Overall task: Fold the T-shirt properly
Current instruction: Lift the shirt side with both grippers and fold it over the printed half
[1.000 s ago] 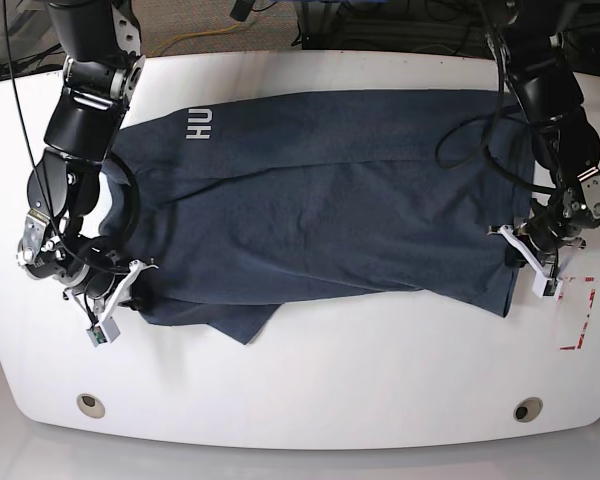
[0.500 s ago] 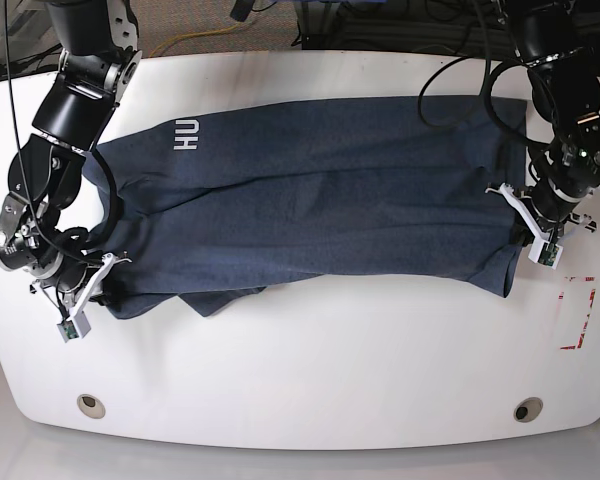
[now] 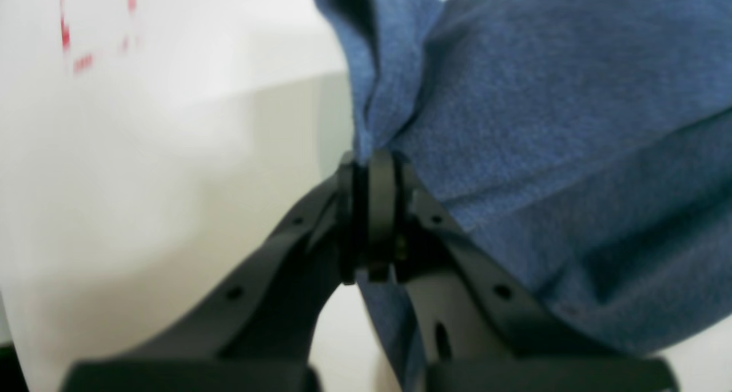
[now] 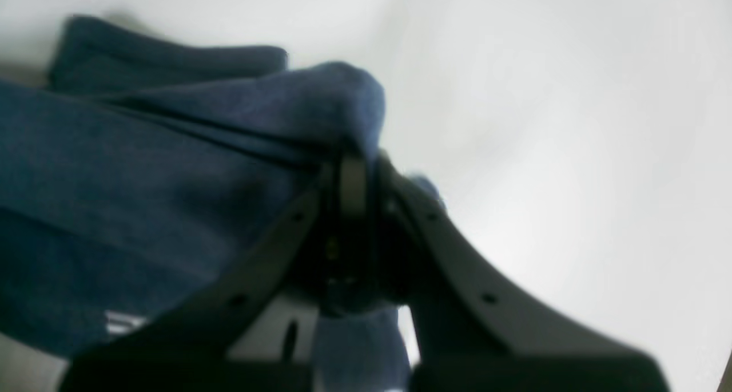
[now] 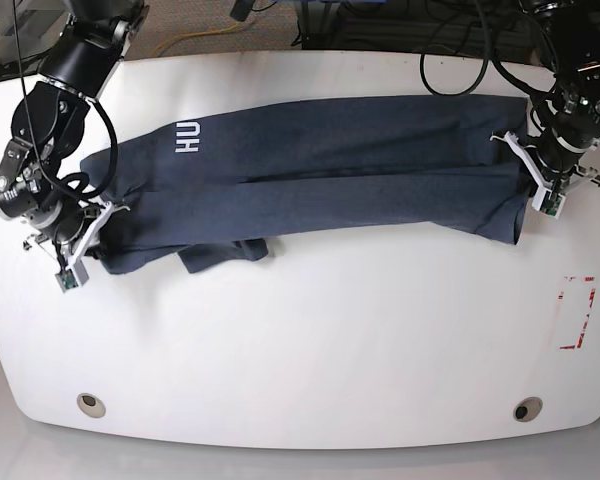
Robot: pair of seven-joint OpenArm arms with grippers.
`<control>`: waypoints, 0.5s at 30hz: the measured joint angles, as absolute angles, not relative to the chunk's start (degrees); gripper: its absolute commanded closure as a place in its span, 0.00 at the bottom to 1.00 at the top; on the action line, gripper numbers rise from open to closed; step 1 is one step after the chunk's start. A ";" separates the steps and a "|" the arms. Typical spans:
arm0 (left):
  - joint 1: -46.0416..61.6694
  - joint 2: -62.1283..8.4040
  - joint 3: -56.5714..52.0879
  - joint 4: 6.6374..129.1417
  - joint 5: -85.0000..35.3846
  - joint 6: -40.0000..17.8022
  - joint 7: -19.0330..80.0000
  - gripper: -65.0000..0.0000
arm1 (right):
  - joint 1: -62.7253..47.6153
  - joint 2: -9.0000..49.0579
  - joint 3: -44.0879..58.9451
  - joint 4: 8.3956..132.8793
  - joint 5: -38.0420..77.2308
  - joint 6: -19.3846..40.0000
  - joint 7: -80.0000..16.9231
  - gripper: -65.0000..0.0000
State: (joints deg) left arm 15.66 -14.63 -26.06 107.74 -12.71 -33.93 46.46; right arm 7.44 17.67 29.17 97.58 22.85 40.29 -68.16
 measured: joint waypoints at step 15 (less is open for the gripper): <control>24.67 -14.57 -28.34 107.68 -12.27 -40.16 46.22 0.95 | -3.57 16.10 32.62 100.33 26.83 40.10 -68.20 1.00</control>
